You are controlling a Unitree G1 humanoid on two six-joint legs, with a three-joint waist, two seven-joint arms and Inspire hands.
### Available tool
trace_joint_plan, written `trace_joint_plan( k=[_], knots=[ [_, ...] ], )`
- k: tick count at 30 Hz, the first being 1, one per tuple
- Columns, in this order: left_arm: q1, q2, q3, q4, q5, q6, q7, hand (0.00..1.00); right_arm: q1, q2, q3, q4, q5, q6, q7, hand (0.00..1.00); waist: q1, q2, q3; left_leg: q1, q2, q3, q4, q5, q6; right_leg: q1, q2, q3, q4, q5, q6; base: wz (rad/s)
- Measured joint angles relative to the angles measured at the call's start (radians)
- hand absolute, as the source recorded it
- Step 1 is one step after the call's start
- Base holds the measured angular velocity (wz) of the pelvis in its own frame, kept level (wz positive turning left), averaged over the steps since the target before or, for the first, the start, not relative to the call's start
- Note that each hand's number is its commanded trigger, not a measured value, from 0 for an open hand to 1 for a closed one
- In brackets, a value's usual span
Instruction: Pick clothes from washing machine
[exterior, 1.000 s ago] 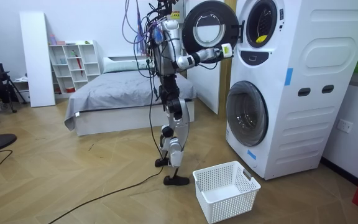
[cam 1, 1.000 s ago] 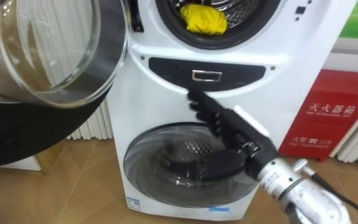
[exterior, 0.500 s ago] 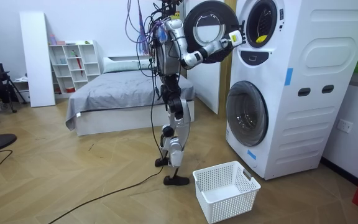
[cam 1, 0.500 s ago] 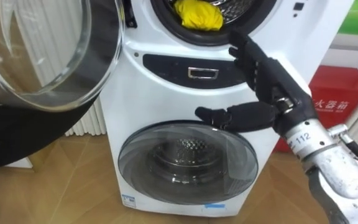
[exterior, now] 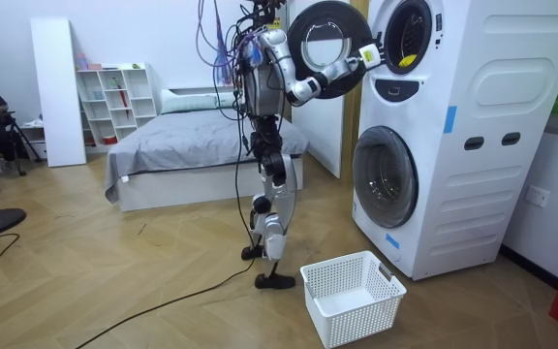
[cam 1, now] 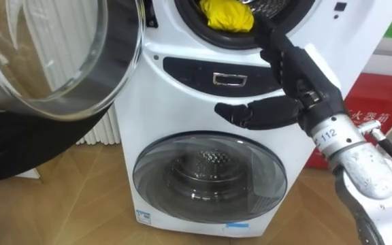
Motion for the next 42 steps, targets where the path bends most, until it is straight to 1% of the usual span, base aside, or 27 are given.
trace_joint_plan(
  k=[4,9,10,14,18,21,22,23,24,25,26,27,28,29,30,31,32,33,34,35,36,37,38,39,40,41,42],
  knots=[
    [-0.001,-0.002,0.016,-0.002,0.000,0.006,0.001,0.00,0.000,0.003,0.000,0.005,-0.004,0.020,0.000,0.00,0.012,-0.004,-0.0006,0.000,-0.001,-0.002,0.003,0.000,0.000,-0.001,0.000,0.000,0.000,0.000,0.000,0.03],
    [-0.005,-0.004,0.021,0.006,0.002,0.005,0.001,0.00,-0.011,0.003,-0.001,0.017,-0.021,0.020,-0.032,0.00,0.021,-0.004,-0.0010,-0.001,-0.001,-0.012,0.003,0.000,0.000,-0.001,0.000,-0.005,0.002,0.000,0.000,0.03],
    [-0.005,-0.006,0.033,0.015,0.003,0.002,0.001,0.00,-0.015,0.003,-0.003,0.017,-0.037,0.020,-0.037,0.00,0.021,-0.004,-0.0010,-0.001,-0.001,-0.012,0.003,0.000,0.000,-0.001,-0.001,-0.005,0.002,0.000,0.000,0.00],
    [-0.014,-0.006,0.042,0.045,0.001,-0.002,0.001,0.00,-0.027,0.003,-0.011,0.012,-0.057,0.019,-0.057,0.00,0.018,-0.005,-0.0008,-0.002,-0.001,-0.013,0.003,0.000,0.000,-0.002,-0.001,-0.004,0.002,0.000,0.000,0.00],
    [-0.013,-0.005,0.041,0.043,-0.006,-0.002,0.003,0.00,-0.034,0.002,-0.010,0.003,-0.056,0.019,-0.079,0.00,0.020,-0.008,-0.0007,0.002,0.000,-0.011,0.003,0.000,0.000,0.002,0.001,0.000,0.000,0.000,0.000,-0.02],
    [-0.012,-0.005,0.035,0.043,-0.028,-0.004,0.005,0.00,-0.039,0.005,-0.003,0.003,-0.079,0.018,-0.087,0.00,0.018,-0.006,0.0010,0.003,0.002,0.001,0.013,0.000,0.000,-0.001,0.001,0.003,0.013,-0.001,0.000,-0.04],
    [-0.010,-0.005,0.034,0.045,-0.050,-0.008,0.006,0.00,-0.039,0.005,-0.005,0.003,-0.092,0.015,-0.087,0.00,0.017,-0.007,0.0038,-0.005,0.002,-0.001,0.038,-0.002,0.001,0.001,0.000,0.003,0.016,-0.001,0.000,-0.04],
    [-0.009,-0.005,0.036,0.046,-0.050,-0.011,0.007,0.00,-0.038,0.005,-0.004,0.003,-0.105,0.010,-0.087,0.00,0.020,-0.007,0.0052,-0.013,0.003,0.000,0.057,-0.006,0.000,0.000,0.000,0.003,0.021,-0.002,-0.002,-0.09],
    [-0.010,-0.003,0.039,0.056,-0.050,-0.018,0.007,0.00,-0.038,0.005,-0.004,0.003,-0.145,0.002,-0.087,0.00,0.024,-0.005,0.0138,-0.024,0.008,-0.001,0.105,-0.017,-0.002,-0.002,-0.001,0.003,0.044,-0.009,-0.006,-0.09],
    [-0.009,0.000,0.047,0.077,-0.050,-0.029,0.007,0.00,-0.037,0.004,-0.005,0.004,-0.171,-0.005,-0.089,0.00,0.029,-0.002,0.0164,-0.046,0.017,-0.001,0.173,-0.039,-0.005,-0.004,0.001,0.002,0.071,-0.027,-0.011,-0.09],
    [-0.008,0.003,0.047,0.085,-0.051,-0.030,0.007,0.00,-0.037,0.004,-0.004,0.006,-0.182,-0.011,-0.093,0.00,0.030,-0.002,0.0168,-0.059,0.021,-0.001,0.215,-0.051,-0.005,-0.004,0.002,0.002,0.085,-0.041,-0.016,-0.06],
    [0.000,0.006,0.040,0.096,-0.050,-0.029,0.008,0.00,-0.037,0.005,-0.001,0.012,-0.195,-0.027,-0.099,0.00,0.029,0.001,0.0189,-0.092,0.031,-0.008,0.308,-0.066,-0.009,-0.006,0.004,0.002,0.113,-0.066,-0.023,0.00],
    [0.017,0.007,0.036,0.099,-0.050,-0.027,0.008,0.00,-0.036,0.004,-0.002,0.024,-0.200,-0.047,-0.108,0.00,0.024,0.000,0.0181,-0.130,0.037,-0.022,0.388,-0.068,-0.009,-0.008,0.000,0.004,0.132,-0.089,-0.030,0.06],
    [0.024,0.007,0.035,0.098,-0.050,-0.026,0.008,0.00,-0.036,0.002,-0.003,0.030,-0.200,-0.056,-0.117,0.00,0.022,-0.002,0.0160,-0.146,0.039,-0.033,0.423,-0.067,-0.009,-0.007,0.002,0.004,0.144,-0.099,-0.034,0.17],
    [0.035,0.004,0.035,0.094,-0.049,-0.025,0.008,0.00,-0.036,-0.003,-0.005,0.039,-0.203,-0.066,-0.144,0.00,0.023,0.000,0.0170,-0.184,0.050,-0.045,0.505,-0.065,-0.010,-0.003,0.009,0.005,0.164,-0.115,-0.042,0.19],
    [0.063,-0.001,0.035,0.081,-0.047,-0.025,0.007,0.00,-0.035,-0.001,-0.005,0.049,-0.204,-0.070,-0.162,0.00,0.020,-0.002,0.0115,-0.218,0.046,-0.058,0.532,-0.073,-0.010,0.003,0.010,0.008,0.173,-0.132,-0.056,0.24],
    [0.070,-0.003,0.035,0.078,-0.044,-0.025,0.007,0.00,-0.036,-0.004,-0.007,0.049,-0.204,-0.071,-0.170,0.00,0.018,-0.004,0.0114,-0.243,0.046,-0.057,0.521,-0.074,-0.011,0.004,0.010,0.008,0.174,-0.137,-0.056,0.27],
    [0.075,-0.008,0.035,0.078,-0.040,-0.020,0.007,0.00,-0.039,-0.012,-0.013,0.050,-0.194,-0.071,-0.188,0.00,0.020,-0.005,0.0125,-0.297,0.031,-0.056,0.476,-0.072,-0.014,0.008,0.007,0.009,0.172,-0.145,-0.050,0.16],
    [0.081,-0.008,0.036,0.078,-0.041,-0.019,0.007,0.00,-0.039,-0.019,-0.015,0.049,-0.186,-0.072,-0.201,0.00,0.033,-0.004,0.0127,-0.333,0.016,-0.055,0.382,-0.059,-0.017,0.017,0.003,0.012,0.165,-0.151,-0.041,0.05],
    [0.087,-0.007,0.037,0.078,-0.041,-0.020,0.007,0.00,-0.039,-0.020,-0.015,0.049,-0.184,-0.072,-0.204,0.00,0.040,-0.003,0.0113,-0.342,0.012,-0.051,0.320,-0.042,-0.015,0.019,0.002,0.013,0.162,-0.155,-0.034,-0.26],
    [0.106,-0.005,0.039,0.077,-0.040,-0.021,0.008,0.00,-0.038,-0.017,-0.014,0.049,-0.182,-0.072,-0.207,0.00,0.059,0.000,0.0038,-0.348,0.010,-0.040,0.251,0.048,0.005,0.028,-0.009,0.013,0.160,-0.164,-0.026,-0.33],
    [0.123,-0.004,0.044,0.077,-0.040,-0.021,0.008,0.00,-0.039,-0.018,-0.013,0.045,-0.182,-0.075,-0.216,0.00,0.058,-0.003,-0.0082,-0.337,-0.001,-0.035,0.213,0.104,0.016,0.035,-0.021,0.012,0.151,-0.171,-0.011,-0.26],
    [0.124,-0.003,0.046,0.077,-0.040,-0.021,0.007,0.00,-0.039,-0.020,-0.014,0.041,-0.183,-0.079,-0.230,0.00,0.054,-0.011,-0.0125,-0.329,-0.010,-0.031,0.198,0.120,0.025,0.035,-0.028,0.013,0.147,-0.170,0.002,0.00],
    [0.120,-0.002,0.049,0.075,-0.040,-0.023,0.007,0.00,-0.039,-0.027,-0.015,0.038,-0.183,-0.086,-0.256,0.00,0.045,-0.021,-0.0172,-0.322,-0.033,-0.029,0.183,0.138,0.035,0.041,-0.043,0.015,0.134,-0.167,0.008,0.14],
    [0.117,-0.002,0.056,0.074,-0.041,-0.031,0.006,0.00,-0.039,-0.032,-0.015,0.030,-0.184,-0.087,-0.269,0.00,0.035,-0.030,-0.0205,-0.314,-0.055,-0.026,0.183,0.136,0.045,0.049,-0.065,0.011,0.129,-0.171,0.018,0.15],
    [0.114,-0.002,0.057,0.072,-0.041,-0.033,0.006,0.00,-0.039,-0.038,-0.016,0.021,-0.182,-0.087,-0.272,0.00,0.029,-0.032,-0.0200,-0.312,-0.066,-0.025,0.184,0.129,0.052,0.056,-0.076,0.006,0.126,-0.175,0.025,0.18],
    [0.107,-0.002,0.058,0.069,-0.043,-0.038,0.007,0.00,-0.039,-0.052,-0.016,0.000,-0.176,-0.087,-0.279,0.00,0.021,-0.038,-0.0207,-0.305,-0.086,-0.023,0.186,0.114,0.063,0.070,-0.095,0.003,0.128,-0.182,0.037,0.16]
  ],
)
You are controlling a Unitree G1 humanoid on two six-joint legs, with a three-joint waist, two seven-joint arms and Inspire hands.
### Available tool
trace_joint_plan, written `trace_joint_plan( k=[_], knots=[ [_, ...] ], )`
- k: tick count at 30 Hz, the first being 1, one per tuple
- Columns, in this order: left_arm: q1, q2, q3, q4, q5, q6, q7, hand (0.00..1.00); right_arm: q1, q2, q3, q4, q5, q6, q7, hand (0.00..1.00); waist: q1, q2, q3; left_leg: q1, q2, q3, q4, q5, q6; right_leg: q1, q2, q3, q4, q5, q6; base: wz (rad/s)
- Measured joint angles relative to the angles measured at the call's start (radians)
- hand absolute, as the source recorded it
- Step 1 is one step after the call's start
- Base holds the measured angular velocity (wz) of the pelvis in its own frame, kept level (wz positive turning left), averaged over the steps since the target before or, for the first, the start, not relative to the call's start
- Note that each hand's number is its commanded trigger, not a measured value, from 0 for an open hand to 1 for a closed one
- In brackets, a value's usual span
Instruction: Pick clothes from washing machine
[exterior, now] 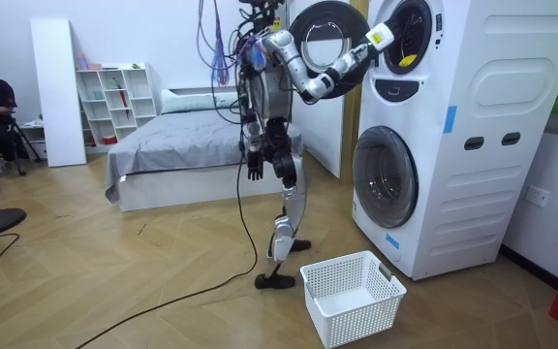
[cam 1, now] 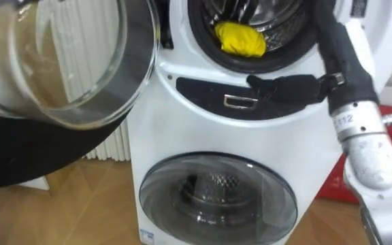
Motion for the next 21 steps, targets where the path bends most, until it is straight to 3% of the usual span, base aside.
trace_joint_plan(
  k=[2,3,5,7,8,9,10,11,12,14,15,17,18,19,21],
  knots=[
    [-0.016,0.001,0.000,-0.015,-0.002,-0.009,0.000,0.00,-0.001,-0.020,-0.006,-0.014,0.005,-0.005,-0.007,0.00,-0.019,0.006,0.0125,0.016,-0.022,0.015,0.009,-0.027,0.016,0.003,-0.030,0.006,0.043,-0.011,0.020,0.13],
    [-0.027,0.001,-0.001,-0.025,-0.002,-0.013,0.000,0.00,0.001,-0.029,-0.015,-0.013,0.002,-0.006,-0.012,0.00,-0.025,0.014,0.0230,0.030,-0.036,0.023,0.019,-0.046,0.028,-0.002,-0.046,0.013,0.098,-0.016,0.027,0.17],
    [-0.043,0.004,-0.002,-0.031,-0.007,-0.023,0.000,0.00,0.009,-0.037,-0.030,-0.013,0.004,-0.006,-0.021,0.00,-0.027,0.012,0.0290,0.069,-0.056,0.032,-0.007,-0.060,0.043,-0.038,-0.084,0.021,0.216,-0.018,0.031,-0.04],
    [-0.067,0.006,-0.002,-0.031,-0.006,-0.024,0.000,0.00,0.013,-0.038,-0.029,-0.013,0.002,-0.023,-0.026,0.00,-0.029,0.014,0.0390,0.108,-0.076,0.057,-0.005,-0.096,0.067,-0.094,-0.123,0.034,0.382,0.016,0.061,-0.20],
    [-0.071,0.007,-0.003,-0.034,-0.004,-0.024,0.000,0.00,0.017,-0.038,-0.030,-0.012,0.001,-0.028,-0.027,0.00,-0.029,0.018,0.0391,0.116,-0.076,0.055,-0.005,-0.104,0.071,-0.104,-0.126,0.037,0.408,0.035,0.059,-0.09],
    [-0.082,0.009,-0.006,-0.037,-0.005,-0.029,0.000,0.00,0.020,-0.038,-0.030,-0.010,0.002,-0.029,-0.026,0.00,-0.032,0.029,0.0368,0.128,-0.072,0.052,-0.005,-0.118,0.079,-0.123,-0.126,0.036,0.452,0.079,0.059,-0.06],
    [-0.102,0.014,-0.019,-0.038,-0.006,-0.032,0.000,0.00,0.022,-0.038,-0.030,0.001,0.001,-0.032,-0.024,0.00,-0.043,0.039,0.0387,0.146,-0.070,0.041,-0.019,-0.122,0.085,-0.139,-0.123,0.032,0.468,0.086,0.060,-0.05],
    [-0.111,0.018,-0.024,-0.038,-0.007,-0.033,0.000,0.00,0.024,-0.038,-0.030,0.008,0.000,-0.032,-0.023,0.00,-0.044,0.041,0.0391,0.154,-0.067,0.039,-0.028,-0.123,0.087,-0.152,-0.116,0.032,0.462,0.068,0.059,0.00],
    [-0.130,0.022,-0.025,-0.035,-0.007,-0.036,0.000,0.00,0.034,-0.038,-0.030,0.018,0.000,-0.027,-0.019,0.00,-0.043,0.047,0.0385,0.161,-0.057,0.036,-0.040,-0.124,0.089,-0.191,-0.101,0.027,0.450,0.030,0.051,0.00],
    [-0.156,0.027,-0.027,-0.027,-0.015,-0.053,0.000,0.00,0.054,-0.037,-0.030,0.023,0.003,-0.010,-0.008,0.00,-0.039,0.057,0.0350,0.177,-0.043,0.021,-0.059,-0.125,0.090,-0.244,-0.057,0.029,0.347,0.013,0.044,0.02],
    [-0.162,0.027,-0.027,-0.028,-0.030,-0.059,0.000,0.00,0.057,-0.037,-0.024,0.017,0.000,-0.009,-0.010,0.00,-0.036,0.058,0.0330,0.189,-0.039,0.022,-0.075,-0.125,0.090,-0.269,-0.033,0.033,0.241,0.025,0.033,0.00],
    [-0.162,0.025,-0.029,-0.026,-0.031,-0.058,0.000,0.00,0.081,-0.036,-0.013,-0.006,0.002,-0.016,-0.012,0.00,-0.046,0.058,0.0311,0.209,-0.040,0.028,-0.082,-0.126,0.087,-0.285,-0.005,0.046,0.101,0.116,0.020,0.05],
    [-0.155,0.023,-0.033,-0.023,-0.030,-0.053,0.001,0.00,0.096,-0.036,0.001,-0.005,0.003,-0.025,-0.010,0.00,-0.053,0.062,0.0295,0.236,-0.040,0.030,-0.092,-0.130,0.080,-0.274,0.010,0.058,0.074,0.204,0.001,0.07],
    [-0.148,0.019,-0.038,-0.021,-0.030,-0.052,0.001,0.00,0.104,-0.035,0.016,-0.005,0.015,-0.023,-0.006,0.00,-0.053,0.075,0.0172,0.266,-0.031,0.023,-0.121,-0.134,0.074,-0.247,0.022,0.057,0.059,0.208,-0.002,0.00],
    [-0.139,0.022,-0.035,-0.007,-0.025,-0.050,0.001,0.00,0.104,-0.035,0.019,-0.005,0.031,-0.022,0.019,0.00,-0.053,0.084,0.0157,0.289,-0.018,0.021,-0.146,-0.138,0.070,-0.218,0.043,0.054,0.030,0.216,-0.008,-0.10]
  ],
)
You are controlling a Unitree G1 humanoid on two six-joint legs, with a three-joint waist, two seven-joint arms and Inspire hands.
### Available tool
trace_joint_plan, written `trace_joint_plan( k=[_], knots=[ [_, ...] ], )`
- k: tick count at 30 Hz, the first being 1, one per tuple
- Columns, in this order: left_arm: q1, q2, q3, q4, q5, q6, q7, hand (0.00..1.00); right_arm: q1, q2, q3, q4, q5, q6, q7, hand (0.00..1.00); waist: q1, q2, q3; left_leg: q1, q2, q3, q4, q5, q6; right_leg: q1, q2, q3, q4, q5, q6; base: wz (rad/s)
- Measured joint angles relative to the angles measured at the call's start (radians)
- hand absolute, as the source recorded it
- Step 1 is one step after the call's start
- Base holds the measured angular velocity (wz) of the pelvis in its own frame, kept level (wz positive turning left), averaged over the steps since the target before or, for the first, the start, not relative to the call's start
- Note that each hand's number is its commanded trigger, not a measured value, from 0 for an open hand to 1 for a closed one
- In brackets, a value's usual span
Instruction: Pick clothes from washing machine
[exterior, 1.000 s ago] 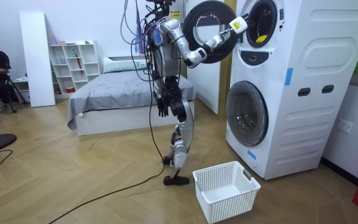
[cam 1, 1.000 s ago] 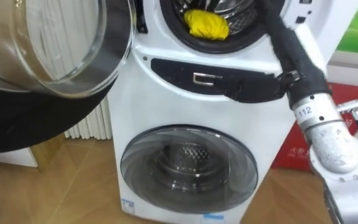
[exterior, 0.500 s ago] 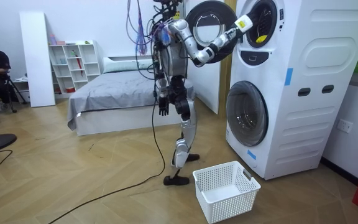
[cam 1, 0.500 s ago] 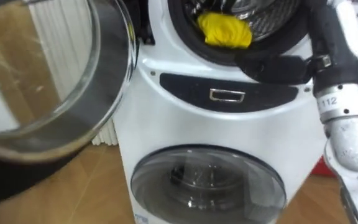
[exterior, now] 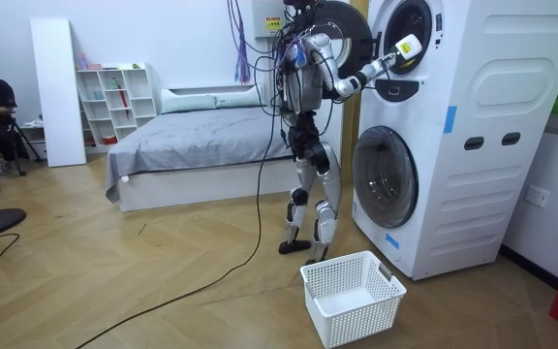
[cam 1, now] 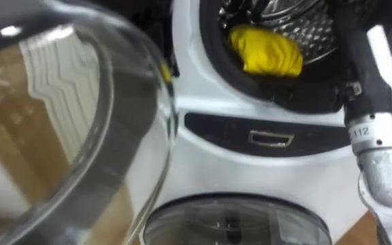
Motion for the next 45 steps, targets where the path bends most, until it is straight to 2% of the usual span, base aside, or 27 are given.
trace_joint_plan(
  k=[3,9,13,17,19,24,28,31,38,41,43,45],
  knots=[
    [0.029,0.002,0.014,0.018,0.007,0.001,0.000,0.00,-0.001,0.001,0.001,0.000,0.006,0.020,0.040,0.00,0.007,0.001,0.0001,0.021,0.012,0.003,-0.001,-0.007,-0.012,0.024,0.019,0.003,-0.017,0.006,-0.009,-0.10],
    [0.093,-0.003,0.013,0.023,0.011,0.050,0.000,0.00,-0.002,0.004,0.001,-0.001,0.010,0.020,0.054,0.00,0.017,-0.006,0.0007,0.014,0.025,0.013,0.000,-0.010,-0.018,0.026,0.035,0.005,-0.044,0.021,-0.018,-0.05],
    [0.071,-0.004,0.011,0.014,0.017,0.058,0.000,0.00,-0.006,0.011,0.003,-0.005,-0.006,0.018,0.065,0.00,0.013,-0.009,0.0022,-0.002,0.033,0.012,-0.001,-0.006,-0.026,0.027,0.045,0.002,-0.081,0.044,-0.025,0.00],
    [0.032,-0.011,0.008,0.015,0.017,0.055,0.000,0.00,-0.006,0.013,0.003,-0.027,-0.028,0.020,0.092,0.00,0.005,-0.011,0.0021,-0.013,0.036,0.007,-0.002,-0.003,-0.030,0.025,0.052,0.004,-0.099,0.049,-0.028,0.00],
    [0.018,-0.013,0.002,0.015,0.016,0.055,0.000,0.00,-0.006,0.031,0.004,-0.036,-0.068,0.020,0.104,0.00,0.002,-0.011,0.0020,-0.015,0.040,0.010,-0.003,-0.001,-0.033,0.027,0.058,0.005,-0.111,0.051,-0.030,-0.02],
    [0.019,-0.023,-0.001,0.015,0.018,0.056,0.000,0.00,-0.006,0.036,0.003,-0.059,-0.087,0.024,0.132,0.00,-0.001,-0.012,0.0016,-0.015,0.044,0.017,-0.010,-0.001,-0.034,0.023,0.063,0.006,-0.114,0.051,-0.031,-0.05],
    [0.021,-0.024,0.002,0.014,0.017,0.056,0.000,0.00,-0.012,0.034,0.003,-0.063,-0.119,0.034,0.135,0.00,0.013,-0.019,-0.0018,-0.009,0.050,0.023,-0.016,-0.002,-0.037,0.023,0.070,0.014,-0.114,0.051,-0.034,-0.02],
    [0.028,-0.024,0.001,0.013,0.017,0.056,0.000,0.00,-0.042,0.025,0.003,-0.063,-0.119,0.052,0.136,0.00,0.034,-0.029,0.0009,0.002,0.053,0.025,-0.031,0.000,-0.039,0.027,0.073,0.013,-0.114,0.050,-0.036,-0.02],
    [0.037,-0.024,-0.009,0.016,-0.027,0.054,0.000,0.00,-0.062,0.019,0.000,-0.063,-0.085,0.064,0.145,0.00,0.031,-0.038,0.0030,0.021,0.056,0.022,-0.039,-0.001,-0.040,0.041,0.076,0.008,-0.115,0.049,-0.036,0.01],
    [0.029,-0.024,-0.007,0.013,-0.025,0.049,-0.001,0.00,-0.124,0.025,-0.007,-0.065,-0.076,0.084,0.145,0.00,0.024,-0.039,0.0044,0.018,0.054,0.020,-0.040,-0.002,-0.041,0.042,0.073,0.004,-0.115,0.049,-0.036,0.01],
    [0.034,-0.024,-0.001,0.015,-0.022,0.047,-0.004,0.00,-0.182,0.026,-0.024,-0.084,-0.075,0.086,0.140,0.00,0.023,-0.040,0.0040,0.018,0.054,0.014,-0.040,-0.002,-0.041,0.046,0.074,0.002,-0.117,0.049,-0.036,0.08],
    [0.036,-0.024,0.002,0.015,-0.022,0.046,-0.005,0.00,-0.200,0.026,-0.039,-0.110,-0.075,0.086,0.134,0.00,0.021,-0.042,0.0043,0.020,0.055,0.002,-0.040,-0.002,-0.041,0.059,0.074,-0.002,-0.132,0.049,-0.036,0.17]
  ],
)
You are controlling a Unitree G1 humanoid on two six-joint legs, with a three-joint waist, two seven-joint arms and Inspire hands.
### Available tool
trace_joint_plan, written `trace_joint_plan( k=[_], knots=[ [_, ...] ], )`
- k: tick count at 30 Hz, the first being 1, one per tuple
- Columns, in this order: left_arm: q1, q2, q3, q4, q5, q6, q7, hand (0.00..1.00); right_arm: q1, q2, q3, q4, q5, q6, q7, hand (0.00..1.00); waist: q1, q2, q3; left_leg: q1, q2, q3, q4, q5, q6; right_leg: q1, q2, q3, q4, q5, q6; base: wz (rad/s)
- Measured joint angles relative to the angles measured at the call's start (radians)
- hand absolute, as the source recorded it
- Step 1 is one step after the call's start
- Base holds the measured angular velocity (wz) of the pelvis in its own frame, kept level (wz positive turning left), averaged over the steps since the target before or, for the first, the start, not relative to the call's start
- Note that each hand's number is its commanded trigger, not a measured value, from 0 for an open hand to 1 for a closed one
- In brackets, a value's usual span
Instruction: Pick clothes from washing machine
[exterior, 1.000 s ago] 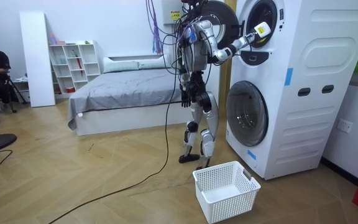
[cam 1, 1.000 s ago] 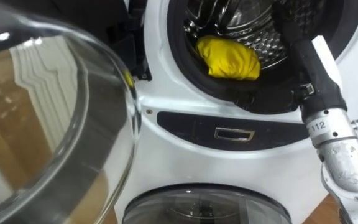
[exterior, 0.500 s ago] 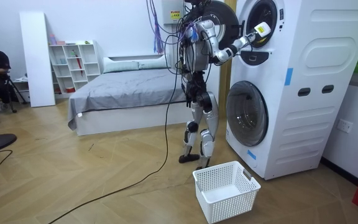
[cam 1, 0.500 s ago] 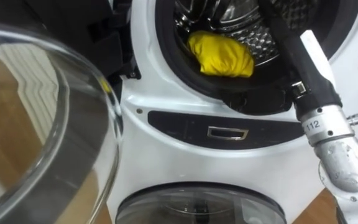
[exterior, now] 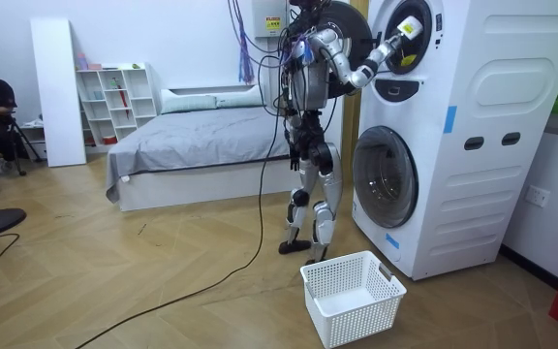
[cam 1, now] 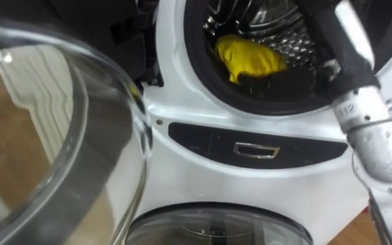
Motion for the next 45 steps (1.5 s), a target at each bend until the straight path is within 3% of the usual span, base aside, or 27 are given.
trace_joint_plan(
  k=[8,14,18,23,30,36,38,39,40,42,45],
  knots=[
    [0.042,-0.001,0.011,0.002,0.013,-0.007,0.000,0.00,0.004,-0.001,-0.020,-0.004,-0.001,-0.005,-0.003,0.00,-0.015,-0.003,0.0011,0.000,0.002,-0.007,-0.001,-0.001,-0.001,0.002,0.000,-0.012,-0.003,0.000,0.000,0.03],
    [0.041,-0.001,0.041,-0.017,0.061,0.016,-0.002,0.00,0.004,-0.007,-0.048,-0.003,-0.002,-0.004,-0.002,0.00,-0.023,-0.002,0.0014,-0.009,0.001,-0.016,0.005,-0.002,-0.001,0.001,-0.003,-0.024,-0.004,0.000,0.000,0.04],
    [0.044,0.003,0.051,-0.051,0.059,0.048,-0.002,0.00,0.002,-0.058,-0.046,0.002,-0.050,0.003,0.031,0.00,-0.033,0.003,-0.0048,-0.017,0.001,-0.030,0.008,-0.002,-0.001,0.004,-0.004,-0.037,-0.014,0.000,0.000,0.08],
    [0.017,0.004,0.050,-0.063,0.046,0.078,-0.004,0.00,-0.047,-0.103,-0.034,0.089,-0.051,-0.013,0.091,0.00,-0.040,-0.003,-0.0065,-0.016,-0.001,-0.029,0.009,-0.001,-0.002,0.005,-0.006,-0.037,-0.013,0.000,0.000,0.00],
    [-0.023,0.019,0.051,-0.068,0.041,0.114,-0.008,0.00,-0.068,-0.138,-0.027,0.148,-0.057,0.007,0.149,0.00,-0.042,-0.052,-0.0002,-0.014,-0.005,-0.030,0.017,0.001,-0.006,0.012,-0.007,-0.037,-0.014,0.003,-0.004,0.00],
    [-0.019,0.025,0.050,-0.112,0.049,0.134,-0.008,0.00,-0.091,-0.138,-0.015,0.212,-0.120,0.012,0.180,0.00,-0.017,-0.057,0.0027,0.000,-0.008,-0.028,0.026,0.003,-0.009,0.029,-0.006,-0.035,-0.015,0.003,-0.006,0.00],
    [-0.020,0.026,0.051,-0.117,0.047,0.134,-0.008,0.00,-0.118,-0.139,0.005,0.264,-0.156,0.025,0.218,0.00,-0.012,-0.062,0.0068,0.000,-0.008,-0.028,0.026,0.006,-0.013,0.028,-0.005,-0.034,-0.016,0.002,-0.008,0.00],
    [-0.023,0.029,0.050,-0.117,0.046,0.134,-0.008,0.00,-0.142,-0.141,0.034,0.331,-0.174,0.056,0.260,0.00,-0.006,-0.068,0.0102,-0.002,-0.008,-0.028,0.026,0.007,-0.017,0.026,-0.004,-0.033,-0.016,0.002,-0.008,0.00],
    [-0.029,0.030,0.050,-0.117,0.047,0.133,-0.008,0.00,-0.146,-0.142,0.054,0.395,-0.199,0.094,0.306,0.00,0.013,-0.074,0.0104,-0.009,-0.007,-0.028,0.026,0.008,-0.021,0.018,-0.004,-0.035,-0.016,0.002,-0.008,0.00],
    [-0.027,0.029,0.050,-0.116,0.047,0.133,-0.015,0.00,-0.162,-0.145,0.023,0.420,-0.203,0.129,0.335,0.00,0.030,-0.078,0.0062,-0.028,-0.007,-0.030,0.027,0.012,-0.019,0.001,-0.003,-0.038,-0.015,0.005,-0.015,0.03],
    [-0.020,0.040,0.051,-0.115,0.046,0.140,-0.028,0.00,-0.202,-0.170,0.035,0.435,-0.203,0.132,0.400,0.00,0.033,-0.077,0.0051,-0.034,-0.002,-0.042,0.026,0.014,-0.022,0.001,-0.001,-0.054,-0.016,0.004,-0.020,0.13]
  ],
)
